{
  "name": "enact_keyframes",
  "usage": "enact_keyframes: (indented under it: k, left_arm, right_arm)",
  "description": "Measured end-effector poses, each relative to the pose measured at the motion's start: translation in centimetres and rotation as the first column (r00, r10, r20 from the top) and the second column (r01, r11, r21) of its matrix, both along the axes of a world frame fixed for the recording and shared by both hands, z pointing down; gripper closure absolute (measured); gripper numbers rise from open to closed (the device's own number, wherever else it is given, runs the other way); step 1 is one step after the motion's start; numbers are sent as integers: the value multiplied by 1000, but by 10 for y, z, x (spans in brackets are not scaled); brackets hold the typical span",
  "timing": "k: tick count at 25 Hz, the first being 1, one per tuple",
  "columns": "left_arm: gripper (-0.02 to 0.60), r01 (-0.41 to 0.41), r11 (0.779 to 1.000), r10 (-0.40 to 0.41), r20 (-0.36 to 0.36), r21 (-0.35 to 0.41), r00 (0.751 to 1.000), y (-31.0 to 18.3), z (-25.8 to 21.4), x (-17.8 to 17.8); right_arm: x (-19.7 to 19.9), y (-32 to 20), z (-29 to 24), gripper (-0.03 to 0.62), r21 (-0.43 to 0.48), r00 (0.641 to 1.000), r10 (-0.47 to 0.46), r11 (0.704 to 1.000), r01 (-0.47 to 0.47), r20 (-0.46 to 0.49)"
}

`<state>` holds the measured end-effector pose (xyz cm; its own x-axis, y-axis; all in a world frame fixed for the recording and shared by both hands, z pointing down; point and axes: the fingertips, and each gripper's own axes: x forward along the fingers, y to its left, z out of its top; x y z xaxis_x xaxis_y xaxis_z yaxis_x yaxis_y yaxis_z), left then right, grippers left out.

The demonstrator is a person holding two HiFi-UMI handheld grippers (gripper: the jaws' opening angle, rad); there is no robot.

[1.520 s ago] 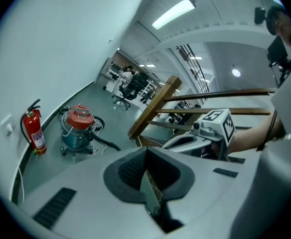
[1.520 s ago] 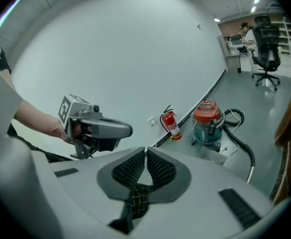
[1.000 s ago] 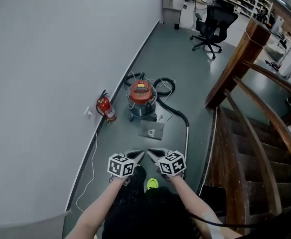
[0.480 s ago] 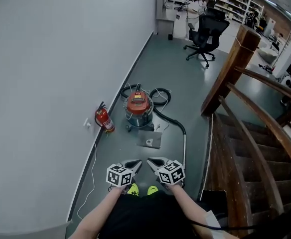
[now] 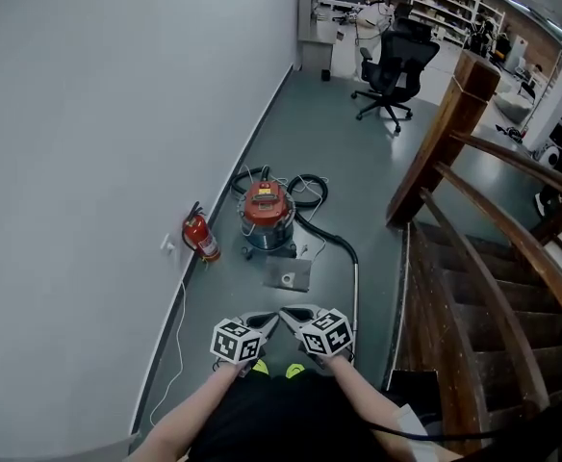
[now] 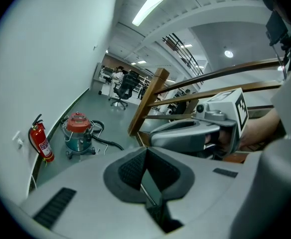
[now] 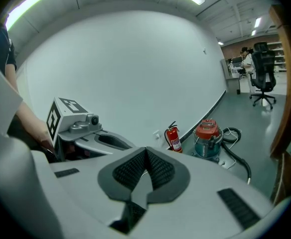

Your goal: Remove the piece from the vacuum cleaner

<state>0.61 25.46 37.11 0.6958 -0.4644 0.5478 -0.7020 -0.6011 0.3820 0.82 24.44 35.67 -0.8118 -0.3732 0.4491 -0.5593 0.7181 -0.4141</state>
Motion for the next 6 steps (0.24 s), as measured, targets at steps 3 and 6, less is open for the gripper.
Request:
enact_keyframes:
  k: [3, 6]
  left_arm:
    - [572, -13, 1000, 13, 13, -1, 1000, 4, 4, 0]
    - [572, -22, 1000, 22, 28, 5, 999, 4, 6, 0]
  right_arm:
    - [-1, 3, 3, 579, -8, 1000, -5, 1000, 5, -5]
    - [-2, 3, 7, 579, -12, 1000, -10, 1000, 9, -10]
